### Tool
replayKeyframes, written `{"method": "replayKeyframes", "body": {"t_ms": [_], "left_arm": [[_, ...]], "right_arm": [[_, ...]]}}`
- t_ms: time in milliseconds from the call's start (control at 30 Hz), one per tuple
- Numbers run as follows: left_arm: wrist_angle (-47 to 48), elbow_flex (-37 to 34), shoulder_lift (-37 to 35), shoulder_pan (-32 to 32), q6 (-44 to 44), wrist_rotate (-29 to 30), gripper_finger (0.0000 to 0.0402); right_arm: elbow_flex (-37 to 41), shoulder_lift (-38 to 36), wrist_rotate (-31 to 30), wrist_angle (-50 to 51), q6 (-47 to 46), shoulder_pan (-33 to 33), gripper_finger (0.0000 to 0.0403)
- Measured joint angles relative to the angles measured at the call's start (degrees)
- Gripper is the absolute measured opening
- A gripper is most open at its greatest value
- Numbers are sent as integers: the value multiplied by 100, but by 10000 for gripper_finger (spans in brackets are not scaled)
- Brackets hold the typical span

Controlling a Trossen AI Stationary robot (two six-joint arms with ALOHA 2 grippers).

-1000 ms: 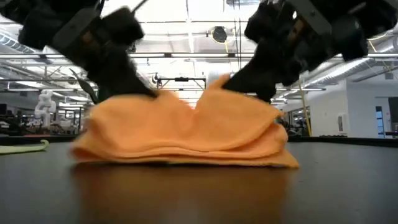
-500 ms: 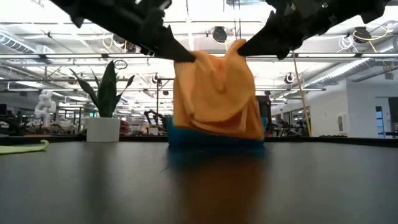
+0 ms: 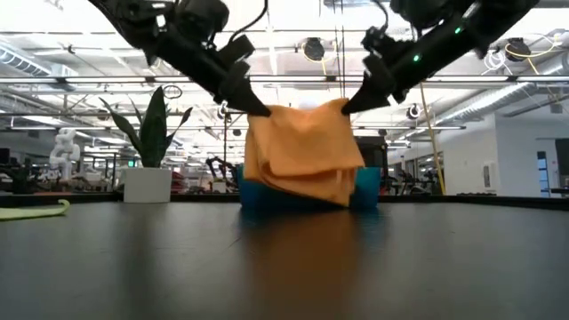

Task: Fold microfiber towels
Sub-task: Put the orange microfiber cloth into the blue bin

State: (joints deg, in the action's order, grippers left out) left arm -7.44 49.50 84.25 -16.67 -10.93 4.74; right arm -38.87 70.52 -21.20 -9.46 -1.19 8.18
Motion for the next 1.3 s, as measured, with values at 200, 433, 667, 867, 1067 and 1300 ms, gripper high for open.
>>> {"method": "replayKeyframes", "body": {"t_ms": [200, 433, 667, 867, 1067, 1300], "left_arm": [[-318, 0, 0, -849, -100, -720, 11], [-1116, 18, 384, -1534, -148, -1438, 10], [-1365, 230, 1299, -2048, -30, -1976, 5], [-1264, 758, 2093, -2135, 146, -1949, 39], [-673, 1237, 2350, -2130, 165, -1948, 92], [-47, 1586, 2295, -2070, 361, -1984, 158]], "right_arm": [[-2, 48, 1136, -225, 183, 1338, 0], [-3, 136, 2333, -799, 241, 2440, 0], [-7, 1129, 2881, -1409, 204, 2992, 0], [-4, 2063, 2871, -1946, 230, 3251, 0], [0, 2189, 2877, -2115, 351, 3361, 23], [0, 1752, 3048, -1927, 345, 3344, 92]]}}
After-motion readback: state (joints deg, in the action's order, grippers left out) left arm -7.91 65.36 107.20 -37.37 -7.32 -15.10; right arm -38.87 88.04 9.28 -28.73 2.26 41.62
